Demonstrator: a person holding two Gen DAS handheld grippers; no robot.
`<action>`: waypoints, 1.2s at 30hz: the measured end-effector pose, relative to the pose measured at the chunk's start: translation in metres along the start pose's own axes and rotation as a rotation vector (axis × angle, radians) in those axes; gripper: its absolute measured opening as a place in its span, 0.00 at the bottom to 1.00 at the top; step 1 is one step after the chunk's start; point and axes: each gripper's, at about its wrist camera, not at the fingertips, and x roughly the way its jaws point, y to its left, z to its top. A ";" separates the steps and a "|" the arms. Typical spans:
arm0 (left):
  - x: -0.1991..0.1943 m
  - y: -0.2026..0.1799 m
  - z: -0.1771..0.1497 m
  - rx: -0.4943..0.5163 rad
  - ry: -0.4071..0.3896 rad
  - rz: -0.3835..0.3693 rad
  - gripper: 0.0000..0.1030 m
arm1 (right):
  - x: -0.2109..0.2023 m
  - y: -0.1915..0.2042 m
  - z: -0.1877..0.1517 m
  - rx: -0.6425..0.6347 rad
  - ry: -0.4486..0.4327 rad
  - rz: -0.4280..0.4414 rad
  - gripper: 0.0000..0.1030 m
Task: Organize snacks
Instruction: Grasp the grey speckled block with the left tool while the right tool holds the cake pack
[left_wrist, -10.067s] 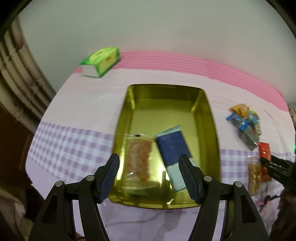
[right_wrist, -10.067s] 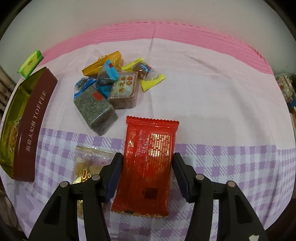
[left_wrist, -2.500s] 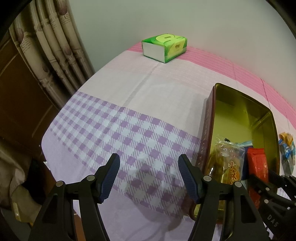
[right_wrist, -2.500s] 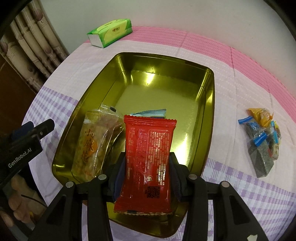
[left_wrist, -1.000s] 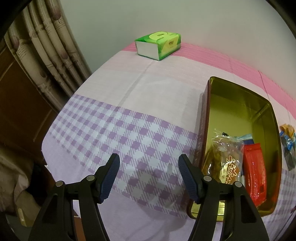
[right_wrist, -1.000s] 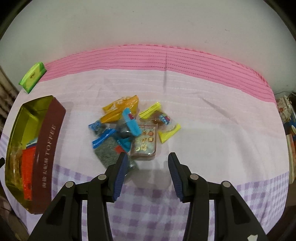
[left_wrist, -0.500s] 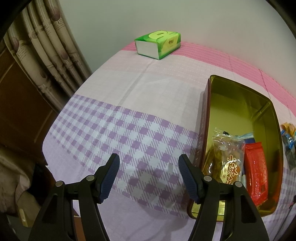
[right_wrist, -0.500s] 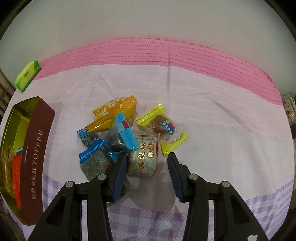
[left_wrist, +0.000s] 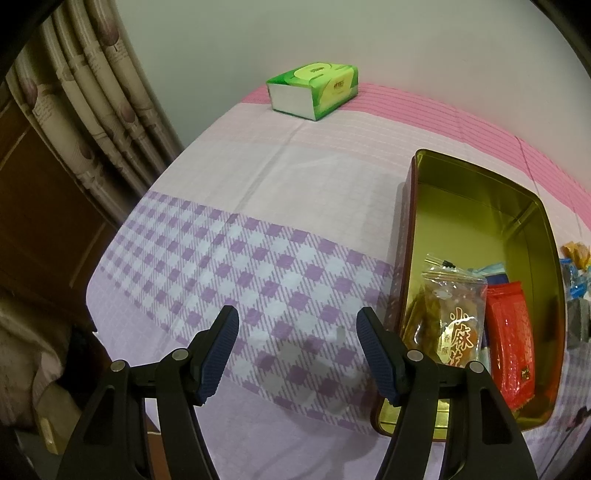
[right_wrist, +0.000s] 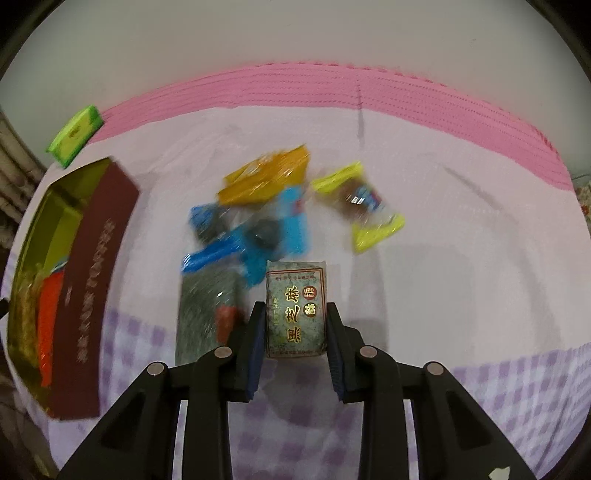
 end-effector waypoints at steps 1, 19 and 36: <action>-0.001 0.001 0.000 0.001 -0.006 0.000 0.65 | -0.001 0.001 -0.004 -0.001 -0.002 0.007 0.27; -0.064 -0.088 -0.001 0.169 -0.169 -0.145 0.65 | -0.004 -0.070 -0.010 0.010 -0.195 -0.162 0.27; -0.069 -0.257 -0.030 0.450 -0.120 -0.357 0.65 | -0.005 -0.091 -0.019 0.024 -0.271 -0.129 0.27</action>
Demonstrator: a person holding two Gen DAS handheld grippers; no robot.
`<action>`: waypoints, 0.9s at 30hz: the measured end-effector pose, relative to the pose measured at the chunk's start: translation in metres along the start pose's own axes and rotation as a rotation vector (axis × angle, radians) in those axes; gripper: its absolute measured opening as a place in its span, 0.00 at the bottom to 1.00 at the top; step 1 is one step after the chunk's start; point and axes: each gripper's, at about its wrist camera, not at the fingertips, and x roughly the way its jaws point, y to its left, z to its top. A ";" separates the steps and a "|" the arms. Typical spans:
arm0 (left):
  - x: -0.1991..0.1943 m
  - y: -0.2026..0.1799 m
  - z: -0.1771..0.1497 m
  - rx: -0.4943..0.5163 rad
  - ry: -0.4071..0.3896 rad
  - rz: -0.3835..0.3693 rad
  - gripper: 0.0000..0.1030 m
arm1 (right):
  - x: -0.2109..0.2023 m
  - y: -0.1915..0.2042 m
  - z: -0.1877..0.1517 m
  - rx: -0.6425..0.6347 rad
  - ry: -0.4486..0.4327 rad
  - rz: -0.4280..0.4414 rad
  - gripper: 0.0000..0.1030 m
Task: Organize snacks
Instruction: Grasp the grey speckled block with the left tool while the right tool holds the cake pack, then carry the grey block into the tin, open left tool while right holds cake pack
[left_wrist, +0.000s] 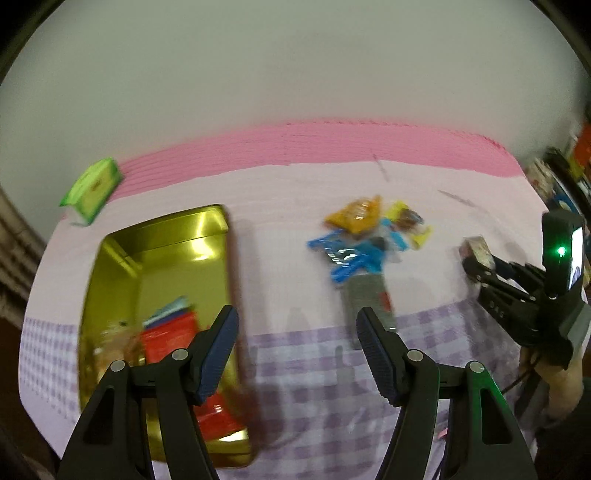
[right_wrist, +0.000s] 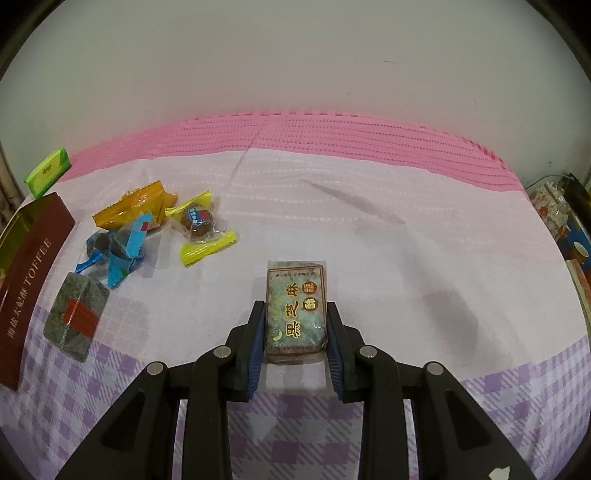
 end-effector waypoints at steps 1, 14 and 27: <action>0.003 -0.006 0.000 0.006 0.003 -0.010 0.65 | -0.001 -0.001 -0.001 0.000 0.000 0.000 0.27; 0.058 -0.039 0.011 -0.010 0.104 -0.075 0.65 | 0.001 -0.004 -0.002 0.011 0.000 0.012 0.28; 0.081 -0.042 0.009 -0.033 0.162 -0.110 0.37 | 0.001 -0.004 -0.002 0.012 0.000 0.012 0.28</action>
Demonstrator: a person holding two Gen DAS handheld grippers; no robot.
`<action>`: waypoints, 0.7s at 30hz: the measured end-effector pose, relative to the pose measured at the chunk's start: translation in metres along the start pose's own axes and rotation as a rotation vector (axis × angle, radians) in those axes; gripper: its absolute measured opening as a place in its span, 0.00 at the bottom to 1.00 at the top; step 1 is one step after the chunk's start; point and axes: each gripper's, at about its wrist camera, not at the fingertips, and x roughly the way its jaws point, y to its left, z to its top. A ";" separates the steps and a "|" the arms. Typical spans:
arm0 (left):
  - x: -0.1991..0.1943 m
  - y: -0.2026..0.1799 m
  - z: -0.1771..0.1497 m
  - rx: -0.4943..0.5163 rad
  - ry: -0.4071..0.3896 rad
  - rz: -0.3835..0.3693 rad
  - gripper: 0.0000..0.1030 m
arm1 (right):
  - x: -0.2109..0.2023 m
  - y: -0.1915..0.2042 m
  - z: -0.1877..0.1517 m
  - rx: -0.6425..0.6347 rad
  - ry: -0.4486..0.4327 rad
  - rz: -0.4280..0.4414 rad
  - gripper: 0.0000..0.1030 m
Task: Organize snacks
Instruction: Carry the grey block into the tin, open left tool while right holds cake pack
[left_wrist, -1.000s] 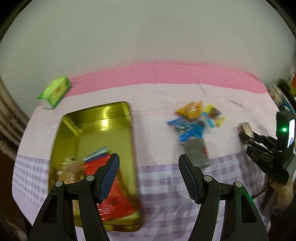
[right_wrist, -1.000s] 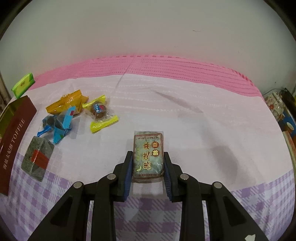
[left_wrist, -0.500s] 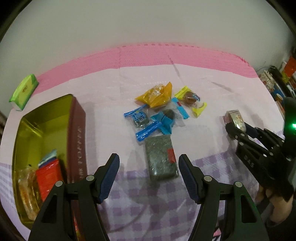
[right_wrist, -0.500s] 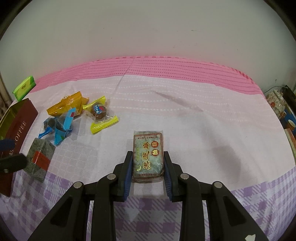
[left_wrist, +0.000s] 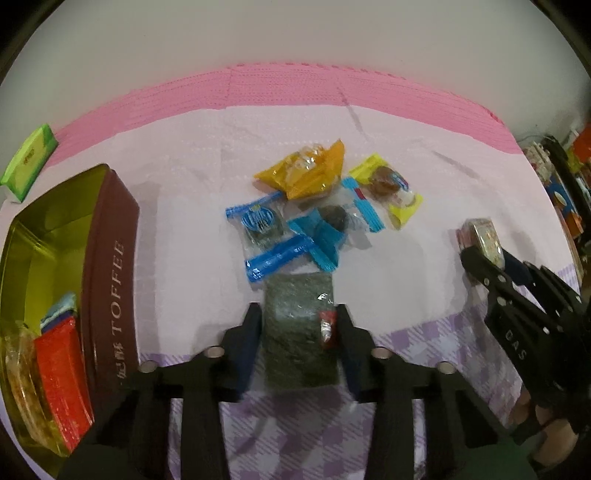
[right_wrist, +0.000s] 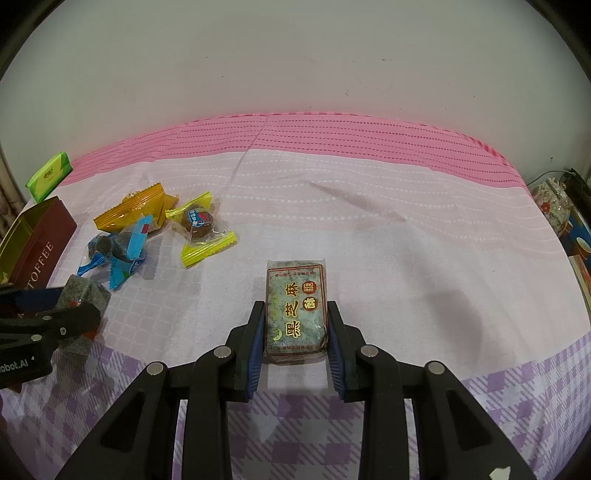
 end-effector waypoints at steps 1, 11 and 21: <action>-0.001 0.000 -0.001 0.001 -0.004 0.002 0.37 | 0.000 0.000 0.000 0.000 0.000 0.000 0.28; -0.011 0.006 -0.014 0.017 -0.003 0.008 0.36 | 0.000 0.000 0.000 0.000 0.000 0.000 0.28; -0.044 0.017 -0.009 0.008 -0.065 -0.006 0.35 | 0.000 0.000 0.000 0.001 0.000 0.000 0.28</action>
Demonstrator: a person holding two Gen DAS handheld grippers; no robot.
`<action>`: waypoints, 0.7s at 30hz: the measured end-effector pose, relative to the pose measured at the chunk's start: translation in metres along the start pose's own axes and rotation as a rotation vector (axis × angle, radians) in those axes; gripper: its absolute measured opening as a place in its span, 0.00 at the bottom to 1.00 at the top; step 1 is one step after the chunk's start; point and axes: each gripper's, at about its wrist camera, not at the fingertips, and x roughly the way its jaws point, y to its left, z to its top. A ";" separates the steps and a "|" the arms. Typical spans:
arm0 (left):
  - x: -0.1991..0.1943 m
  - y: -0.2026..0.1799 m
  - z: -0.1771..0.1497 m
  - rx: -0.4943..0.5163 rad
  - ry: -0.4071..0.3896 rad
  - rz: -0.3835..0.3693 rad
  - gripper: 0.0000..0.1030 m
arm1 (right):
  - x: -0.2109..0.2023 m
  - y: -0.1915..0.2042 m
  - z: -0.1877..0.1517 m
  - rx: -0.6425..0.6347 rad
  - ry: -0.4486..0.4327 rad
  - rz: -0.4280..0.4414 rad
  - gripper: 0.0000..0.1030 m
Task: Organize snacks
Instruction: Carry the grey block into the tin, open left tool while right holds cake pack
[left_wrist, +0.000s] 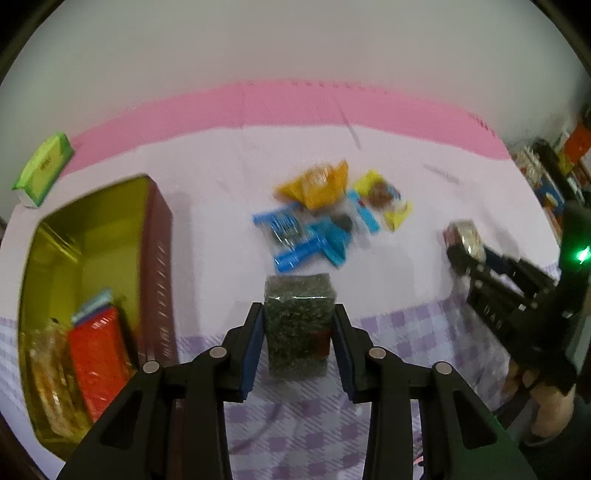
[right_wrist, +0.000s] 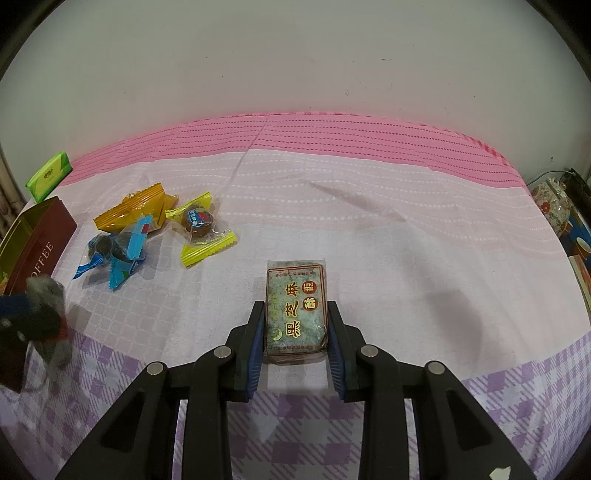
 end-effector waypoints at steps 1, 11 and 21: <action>-0.004 0.003 0.002 -0.002 -0.011 0.001 0.32 | 0.000 0.000 0.000 0.000 0.000 0.000 0.28; -0.017 0.032 0.013 -0.029 -0.017 -0.006 0.30 | 0.000 0.000 0.000 0.000 0.000 0.000 0.28; -0.001 0.014 0.006 0.006 0.032 -0.022 0.40 | 0.000 0.000 0.000 0.000 0.000 0.000 0.28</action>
